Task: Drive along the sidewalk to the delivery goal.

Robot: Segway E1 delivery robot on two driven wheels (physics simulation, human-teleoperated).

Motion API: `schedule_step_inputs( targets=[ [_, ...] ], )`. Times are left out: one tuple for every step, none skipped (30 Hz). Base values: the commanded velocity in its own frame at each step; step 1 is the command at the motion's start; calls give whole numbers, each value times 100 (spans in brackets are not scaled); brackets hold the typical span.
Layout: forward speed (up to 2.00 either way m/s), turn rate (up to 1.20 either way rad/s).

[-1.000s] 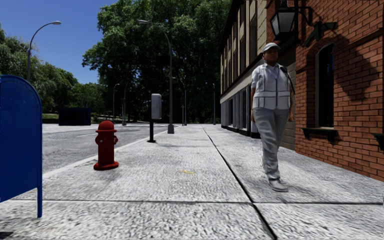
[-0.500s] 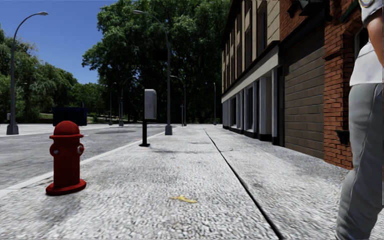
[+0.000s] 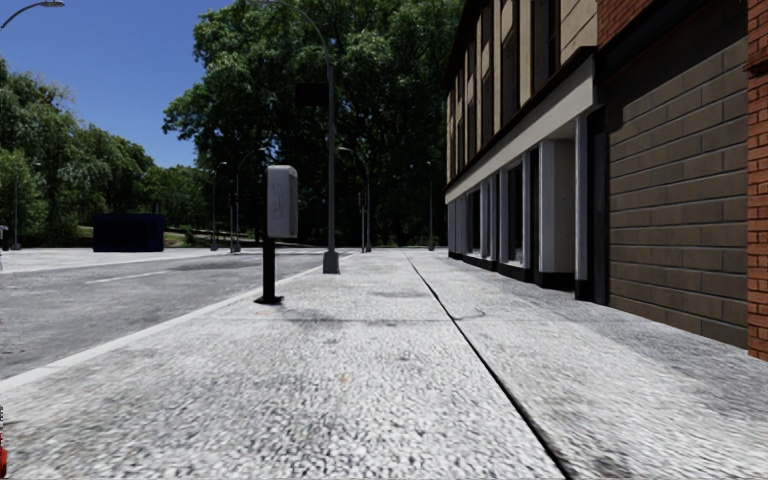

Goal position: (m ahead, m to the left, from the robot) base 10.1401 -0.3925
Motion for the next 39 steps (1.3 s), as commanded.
schedule_step_inputs(
  targets=[
    [200,-22],
    [200,-22],
    [200,-22],
    [200,-22],
    [200,-22],
    [200,-22],
    [200,-22],
    [200,-22],
    [200,-22],
    [200,-22],
    [200,-23],
    [200,-23],
    [200,-23],
    [200,-23],
    [200,-23],
    [200,-23],
    [200,-23],
    [200,-23],
    [200,-23],
    [200,-13],
    [200,0],
    [200,0],
    [200,0],
    [200,0],
    [200,0],
    [200,0],
    [200,0],
    [200,0],
    [200,0],
    [200,0],
    [200,0],
    [200,0],
    [200,0],
    [200,0],
    [200,0],
    [200,0],
    [200,0],
    [200,0],
    [200,0]
  ],
)
